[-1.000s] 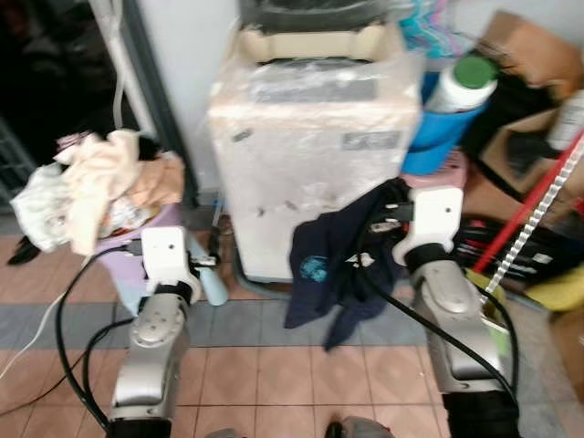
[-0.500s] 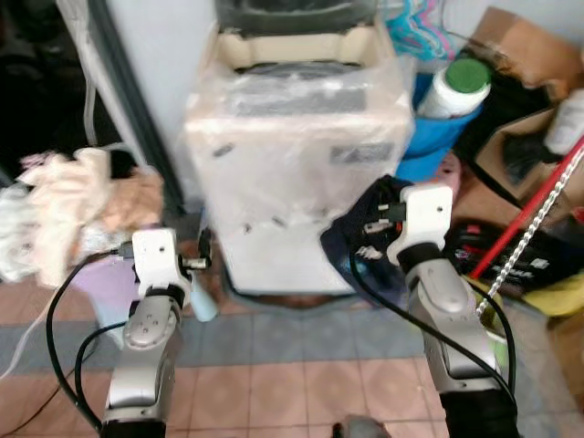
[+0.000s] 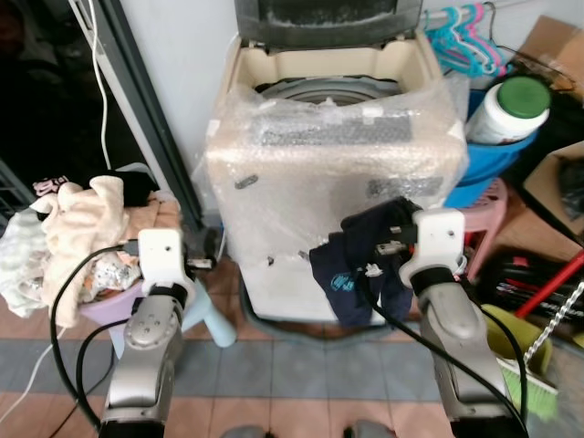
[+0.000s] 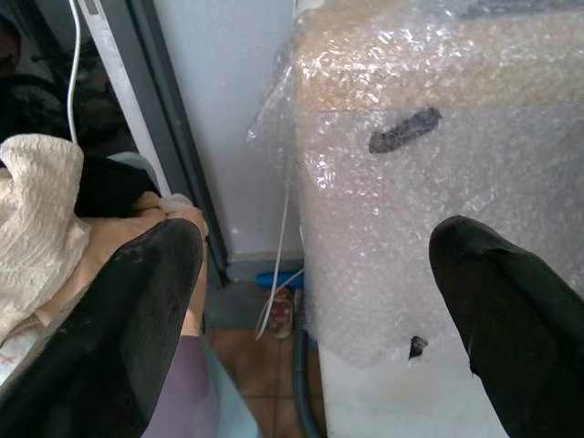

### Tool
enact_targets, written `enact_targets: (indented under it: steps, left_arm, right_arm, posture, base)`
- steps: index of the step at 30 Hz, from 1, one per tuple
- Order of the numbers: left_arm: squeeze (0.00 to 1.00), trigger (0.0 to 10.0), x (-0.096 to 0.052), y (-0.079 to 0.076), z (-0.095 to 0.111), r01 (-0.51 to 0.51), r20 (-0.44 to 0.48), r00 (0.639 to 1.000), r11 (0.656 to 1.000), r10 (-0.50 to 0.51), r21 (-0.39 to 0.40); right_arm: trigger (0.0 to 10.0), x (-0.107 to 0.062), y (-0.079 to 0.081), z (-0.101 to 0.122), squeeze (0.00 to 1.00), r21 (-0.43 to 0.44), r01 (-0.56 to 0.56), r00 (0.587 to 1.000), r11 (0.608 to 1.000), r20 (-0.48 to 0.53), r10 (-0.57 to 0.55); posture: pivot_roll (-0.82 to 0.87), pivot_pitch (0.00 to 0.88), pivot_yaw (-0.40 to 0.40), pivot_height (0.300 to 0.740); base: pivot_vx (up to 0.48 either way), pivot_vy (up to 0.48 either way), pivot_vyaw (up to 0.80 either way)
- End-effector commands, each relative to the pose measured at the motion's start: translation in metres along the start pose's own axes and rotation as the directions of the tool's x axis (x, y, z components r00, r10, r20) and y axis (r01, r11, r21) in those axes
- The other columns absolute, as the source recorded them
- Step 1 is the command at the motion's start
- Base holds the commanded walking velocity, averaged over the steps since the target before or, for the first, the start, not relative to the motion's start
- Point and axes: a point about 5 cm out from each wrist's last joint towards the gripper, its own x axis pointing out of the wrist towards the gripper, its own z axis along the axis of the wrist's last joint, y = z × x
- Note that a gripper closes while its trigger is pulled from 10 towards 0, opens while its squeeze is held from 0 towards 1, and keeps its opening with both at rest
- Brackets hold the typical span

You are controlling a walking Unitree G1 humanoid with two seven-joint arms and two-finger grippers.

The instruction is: Clothes washing

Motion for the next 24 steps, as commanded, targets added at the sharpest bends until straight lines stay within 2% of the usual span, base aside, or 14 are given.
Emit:
enact_targets:
  steps: [1, 4, 6, 9, 13, 15, 17, 18, 24]
  left_arm:
    - [0.0, 10.0, -0.005, 0.01, -0.001, -0.013, 0.004, 1.0, 1.0, 0.013, 0.023]
    - [0.0, 10.0, -0.008, 0.014, -0.001, -0.01, 0.025, 1.0, 0.999, 0.009, 0.041]
    - [0.0, 10.0, -0.008, 0.014, -0.002, -0.006, 0.027, 1.0, 1.0, 0.005, 0.025]
    - [0.0, 10.0, -0.008, 0.011, -0.002, 0.041, 0.039, 0.998, 0.999, -0.042, 0.007]
    - [0.0, 10.0, -0.008, 0.01, -0.003, 0.052, 0.039, 0.998, 0.998, -0.052, 0.018]
    - [0.0, 10.0, -0.008, 0.01, -0.003, 0.052, 0.04, 0.998, 0.998, -0.053, 0.017]
    - [0.0, 10.0, -0.008, 0.01, -0.003, 0.052, 0.043, 0.998, 0.998, -0.053, 0.017]
    - [0.0, 10.0, -0.008, 0.011, -0.003, 0.046, 0.043, 0.998, 0.999, -0.047, 0.019]
    - [0.0, 10.0, -0.009, 0.011, -0.003, 0.042, 0.044, 0.998, 0.999, -0.043, 0.023]
  right_arm:
    - [10.0, -0.007, 0.0, 0.0, 0.0, -0.003, 0.022, 1.0, 1.0, 0.019, -0.022]
    - [10.0, -0.01, -0.007, -0.004, 0.0, 0.037, 0.068, 0.998, 0.997, -0.002, -0.068]
    - [10.0, -0.01, -0.006, -0.008, 0.0, 0.048, 0.07, 0.997, 0.996, -0.022, -0.069]
    - [10.0, -0.01, -0.006, -0.013, 0.0, 0.015, 0.085, 0.995, 0.996, -0.055, -0.084]
    - [10.0, -0.01, -0.002, -0.014, 0.0, -0.061, 0.065, 0.995, 0.996, -0.069, -0.069]
    - [10.0, -0.01, 0.001, -0.013, 0.0, -0.016, 0.028, 0.997, 0.999, -0.066, -0.029]
    - [10.0, -0.011, -0.002, -0.012, 0.0, -0.012, 0.047, 0.997, 0.999, -0.066, -0.048]
    - [10.0, -0.013, -0.005, -0.011, 0.0, -0.046, 0.078, 0.994, 0.996, -0.068, -0.081]
    - [10.0, -0.009, -0.003, -0.004, 0.0, 0.001, 0.02, 0.999, 1.0, -0.039, -0.02]
  posture:
    - [-0.06, 0.0, 0.101, 0.74]
    - [-0.07, 0.0, 0.112, 0.74]
    - [-0.07, 0.0, 0.114, 0.74]
    - [-0.07, 0.0, 0.117, 0.74]
    - [-0.07, 0.0, 0.12, 0.74]
    - [-0.07, 0.0, 0.12, 0.74]
    - [-0.07, 0.0, 0.12, 0.74]
    - [-0.07, 0.0, 0.119, 0.74]
    - [-0.06, 0.0, 0.102, 0.74]
  base:
    - [0.0, 0.0, 0.0]
    - [0.0, 0.0, 0.0]
    - [0.0, 0.0, 0.0]
    - [0.0, 0.0, 0.0]
    - [0.0, 0.0, 0.0]
    - [0.0, 0.0, 0.0]
    - [0.0, 0.0, 0.0]
    - [0.0, 0.0, 0.0]
    - [0.0, 0.0, 0.0]
